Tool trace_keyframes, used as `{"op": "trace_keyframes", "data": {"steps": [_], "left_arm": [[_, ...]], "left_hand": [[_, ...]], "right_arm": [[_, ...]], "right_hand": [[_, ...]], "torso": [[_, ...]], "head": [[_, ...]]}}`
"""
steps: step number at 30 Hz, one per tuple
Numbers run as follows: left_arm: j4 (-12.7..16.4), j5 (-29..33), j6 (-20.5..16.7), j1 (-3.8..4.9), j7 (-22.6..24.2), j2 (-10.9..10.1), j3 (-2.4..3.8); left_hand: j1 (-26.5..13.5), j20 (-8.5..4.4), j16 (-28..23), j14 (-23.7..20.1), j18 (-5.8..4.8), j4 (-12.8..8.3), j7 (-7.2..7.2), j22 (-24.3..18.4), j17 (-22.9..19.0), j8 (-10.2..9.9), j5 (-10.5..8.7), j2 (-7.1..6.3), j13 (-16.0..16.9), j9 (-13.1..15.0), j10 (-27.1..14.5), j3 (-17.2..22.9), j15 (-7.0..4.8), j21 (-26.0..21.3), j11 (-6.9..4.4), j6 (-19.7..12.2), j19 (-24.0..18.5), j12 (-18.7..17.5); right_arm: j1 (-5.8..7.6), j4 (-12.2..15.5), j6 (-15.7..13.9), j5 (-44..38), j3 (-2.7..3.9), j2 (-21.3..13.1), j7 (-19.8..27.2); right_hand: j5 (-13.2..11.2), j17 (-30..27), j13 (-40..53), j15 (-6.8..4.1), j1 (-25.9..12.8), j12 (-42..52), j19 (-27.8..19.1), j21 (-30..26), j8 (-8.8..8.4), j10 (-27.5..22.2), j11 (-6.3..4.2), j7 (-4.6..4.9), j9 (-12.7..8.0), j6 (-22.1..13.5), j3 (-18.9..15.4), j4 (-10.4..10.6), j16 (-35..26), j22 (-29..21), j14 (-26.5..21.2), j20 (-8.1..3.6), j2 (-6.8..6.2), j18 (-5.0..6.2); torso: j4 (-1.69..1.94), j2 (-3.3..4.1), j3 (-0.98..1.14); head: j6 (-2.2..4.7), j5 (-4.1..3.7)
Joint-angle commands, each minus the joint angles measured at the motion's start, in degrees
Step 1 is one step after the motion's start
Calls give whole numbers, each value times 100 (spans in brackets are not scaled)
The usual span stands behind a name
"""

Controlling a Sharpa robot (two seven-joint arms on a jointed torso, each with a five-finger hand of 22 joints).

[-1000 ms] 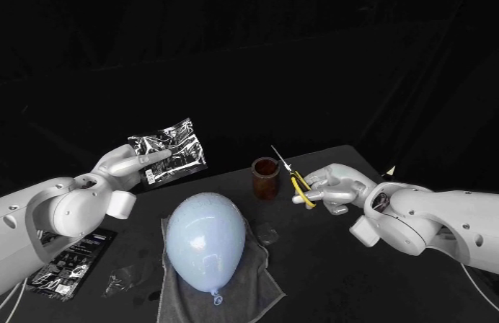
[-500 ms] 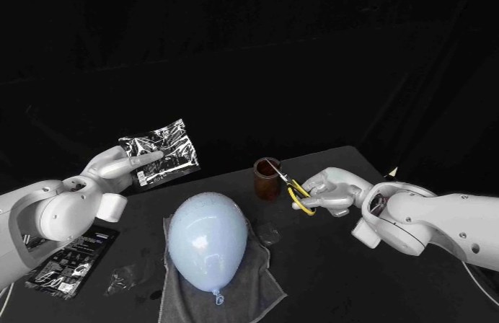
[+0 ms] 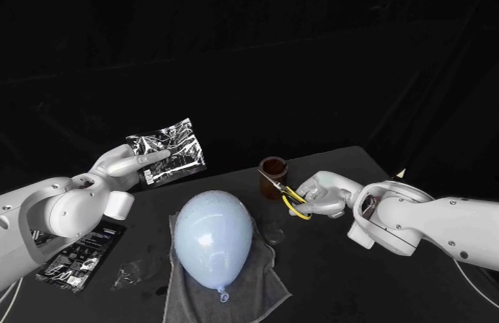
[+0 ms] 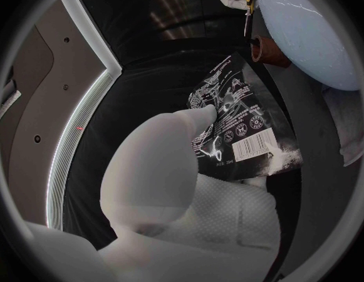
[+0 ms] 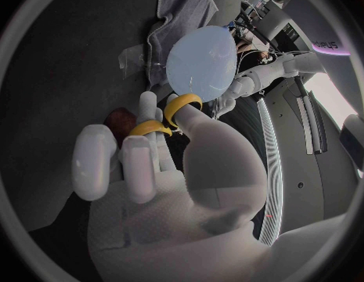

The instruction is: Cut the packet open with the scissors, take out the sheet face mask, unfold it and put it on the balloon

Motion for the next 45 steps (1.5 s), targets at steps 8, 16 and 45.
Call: {"op": "trace_keyframes", "data": {"steps": [8,16,45], "left_arm": [[46,70,-88,-67,-95,-78,-96],[165,176,268,-341,-260,-406,-153],[346,-477,496,-1205,-731,-1445,-398]], "left_hand": [[-88,-12,-17,37,90,-13,34,14,11,22,20,36,10,452,46,-23,-10,34,-27,13,-22,13],[-98,-13,-16,43,91,-12,31,16,13,24,20,39,10,456,50,-26,-11,39,-29,14,-20,14],[-224,-7,-38,33,89,32,27,33,25,21,19,78,5,499,32,-51,-3,93,-26,-30,-5,0]], "right_arm": [[15,-29,-405,-320,9,200,8],[40,-38,-779,2,15,260,339],[29,-256,-1064,335,16,338,671]], "right_hand": [[-25,24,-7,32,48,-15,-10,10,29,483,-367,9,13,20,1518,-514,-23,829,264,18,-26,68],[-28,44,-7,30,56,-16,4,37,31,495,-370,6,21,25,1542,-502,-13,841,269,17,-29,62],[-33,53,-10,27,75,-22,9,44,28,502,-372,5,32,26,1581,-489,-8,845,273,14,-33,61]], "torso": [[9,-6,1],[16,-13,-23],[121,-102,-113]], "head": [[-80,401],[-256,913],[-1037,2401]]}}
